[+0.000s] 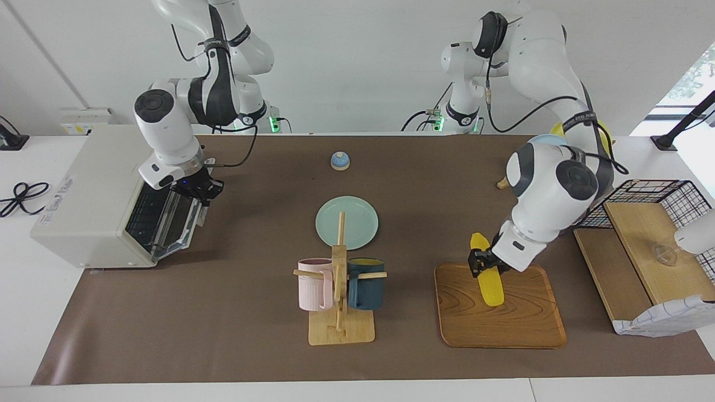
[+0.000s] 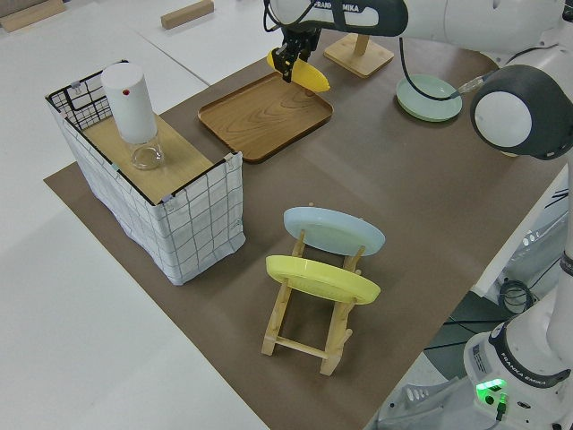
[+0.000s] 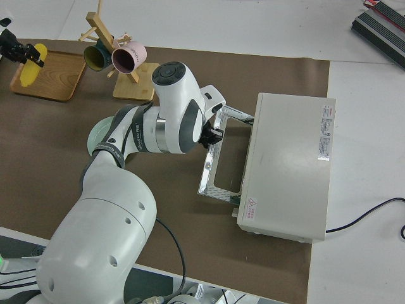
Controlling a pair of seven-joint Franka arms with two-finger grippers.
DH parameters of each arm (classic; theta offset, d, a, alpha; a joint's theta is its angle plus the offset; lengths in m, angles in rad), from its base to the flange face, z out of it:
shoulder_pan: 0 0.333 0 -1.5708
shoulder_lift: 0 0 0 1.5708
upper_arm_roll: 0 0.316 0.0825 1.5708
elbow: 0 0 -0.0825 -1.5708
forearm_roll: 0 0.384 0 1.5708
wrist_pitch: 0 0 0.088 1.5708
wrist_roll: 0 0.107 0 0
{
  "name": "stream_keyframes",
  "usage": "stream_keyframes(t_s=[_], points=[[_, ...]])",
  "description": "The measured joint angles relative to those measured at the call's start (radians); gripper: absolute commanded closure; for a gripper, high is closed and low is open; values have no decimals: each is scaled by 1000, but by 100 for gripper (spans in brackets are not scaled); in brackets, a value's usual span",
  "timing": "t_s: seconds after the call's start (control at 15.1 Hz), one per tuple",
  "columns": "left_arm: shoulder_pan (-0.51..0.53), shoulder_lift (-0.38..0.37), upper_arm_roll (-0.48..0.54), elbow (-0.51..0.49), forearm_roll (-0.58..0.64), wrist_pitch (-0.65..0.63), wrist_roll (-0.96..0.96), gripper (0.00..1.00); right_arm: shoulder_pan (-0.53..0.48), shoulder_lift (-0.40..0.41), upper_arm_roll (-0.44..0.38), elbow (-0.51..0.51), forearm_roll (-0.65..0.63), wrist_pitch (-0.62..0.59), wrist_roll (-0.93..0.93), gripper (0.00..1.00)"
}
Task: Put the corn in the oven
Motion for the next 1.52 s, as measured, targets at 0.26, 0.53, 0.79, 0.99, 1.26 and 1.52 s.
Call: stream_keyframes(t_s=[0.26, 0.53, 0.79, 0.99, 1.26, 1.52], points=[[-162, -188, -3, -214, -17, -13, -170, 100, 19, 53, 1, -43, -1, 113, 16, 100], [-339, -256, -5, -421, -24, 177, -330, 100, 20, 79, 3, -69, -1, 177, 37, 100], [-463, -260, -3, -544, -32, 361, -436, 100, 25, 119, 0, -71, -12, 214, 68, 100], [-509, -206, -1, -558, -32, 451, -463, 100, 33, 121, -2, -61, -20, 220, 70, 100], [-519, -129, 2, -542, -32, 517, -463, 100, 91, 121, -4, -37, 13, 206, 130, 100], [-519, -121, 9, -533, -32, 528, -463, 100, 136, 121, -4, 7, 19, 157, 214, 64]])
